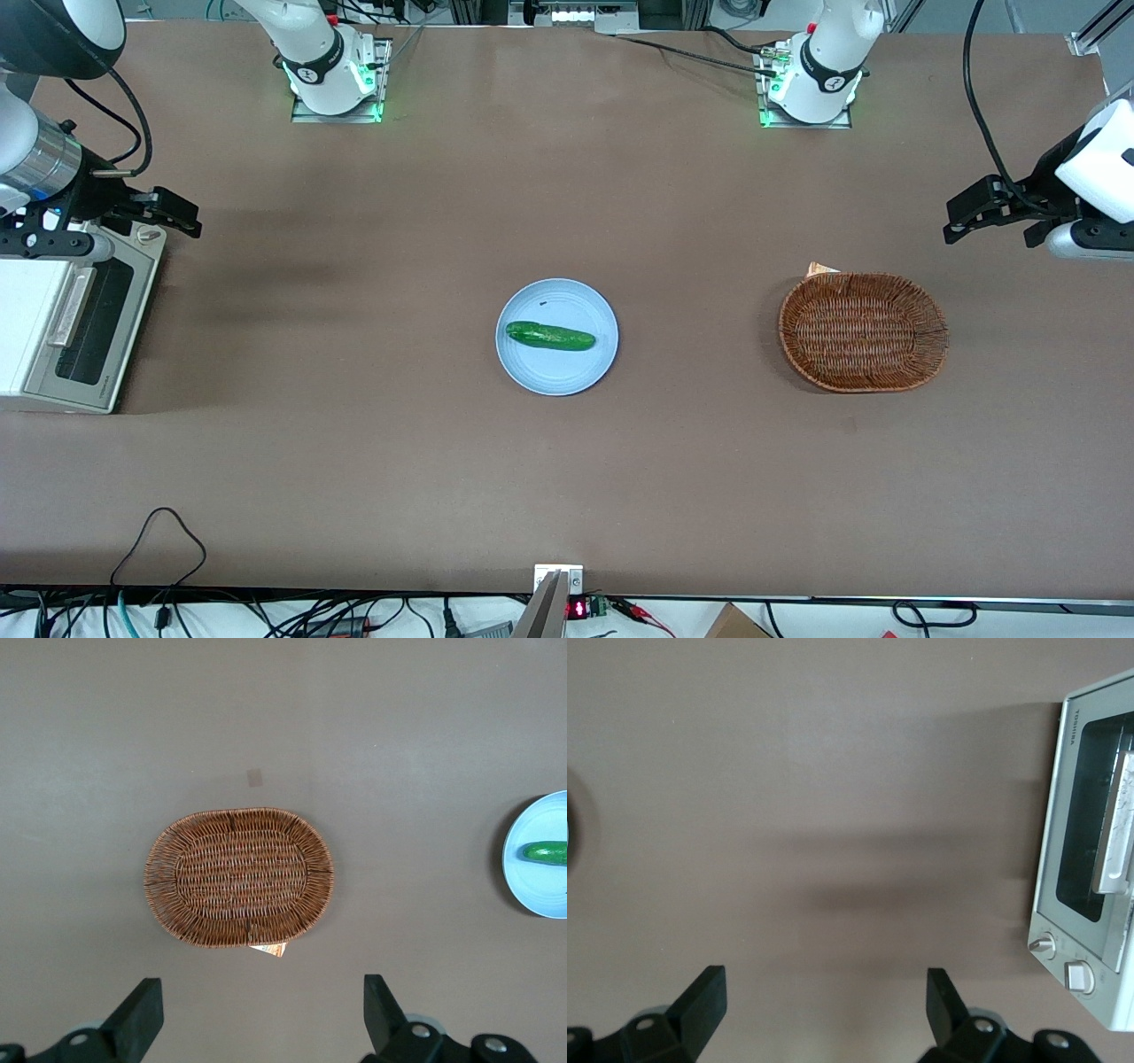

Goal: Open oven door with right arm only

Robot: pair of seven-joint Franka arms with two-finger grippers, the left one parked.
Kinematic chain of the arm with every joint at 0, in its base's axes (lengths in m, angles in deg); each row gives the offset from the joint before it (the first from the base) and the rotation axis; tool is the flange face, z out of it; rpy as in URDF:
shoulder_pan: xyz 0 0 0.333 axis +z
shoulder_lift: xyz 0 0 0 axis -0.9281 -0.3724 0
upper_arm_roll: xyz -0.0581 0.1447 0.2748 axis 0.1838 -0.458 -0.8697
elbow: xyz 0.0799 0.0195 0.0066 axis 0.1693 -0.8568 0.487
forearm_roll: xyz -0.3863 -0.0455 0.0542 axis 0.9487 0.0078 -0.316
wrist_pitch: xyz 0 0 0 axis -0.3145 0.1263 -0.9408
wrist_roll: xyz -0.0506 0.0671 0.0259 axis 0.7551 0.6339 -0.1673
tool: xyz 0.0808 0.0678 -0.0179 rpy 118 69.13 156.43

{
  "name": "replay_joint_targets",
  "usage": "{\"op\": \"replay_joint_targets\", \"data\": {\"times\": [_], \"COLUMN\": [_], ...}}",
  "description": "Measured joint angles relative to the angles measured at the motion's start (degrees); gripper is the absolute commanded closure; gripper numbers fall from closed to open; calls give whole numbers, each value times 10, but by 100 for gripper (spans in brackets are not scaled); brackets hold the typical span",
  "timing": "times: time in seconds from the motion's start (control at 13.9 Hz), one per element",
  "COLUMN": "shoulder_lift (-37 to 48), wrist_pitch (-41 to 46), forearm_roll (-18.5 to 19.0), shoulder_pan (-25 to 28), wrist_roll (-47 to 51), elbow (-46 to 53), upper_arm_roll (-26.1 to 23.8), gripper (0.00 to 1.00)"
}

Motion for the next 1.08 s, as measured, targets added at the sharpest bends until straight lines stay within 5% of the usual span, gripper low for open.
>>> {"op": "replay_joint_targets", "data": {"times": [0.65, 0.72, 1.01, 1.08], "shoulder_lift": [-2, -2, -2, -2], "wrist_pitch": [-1, -1, -1, -1], "forearm_roll": [2, 3, 3, 2], "shoulder_pan": [1, 1, 0, 0], "wrist_roll": [1, 1, 1, 1], "elbow": [0, 0, 0, 1], "upper_arm_roll": [0, 0, 3, 3], "gripper": [2, 12, 88, 100]}}
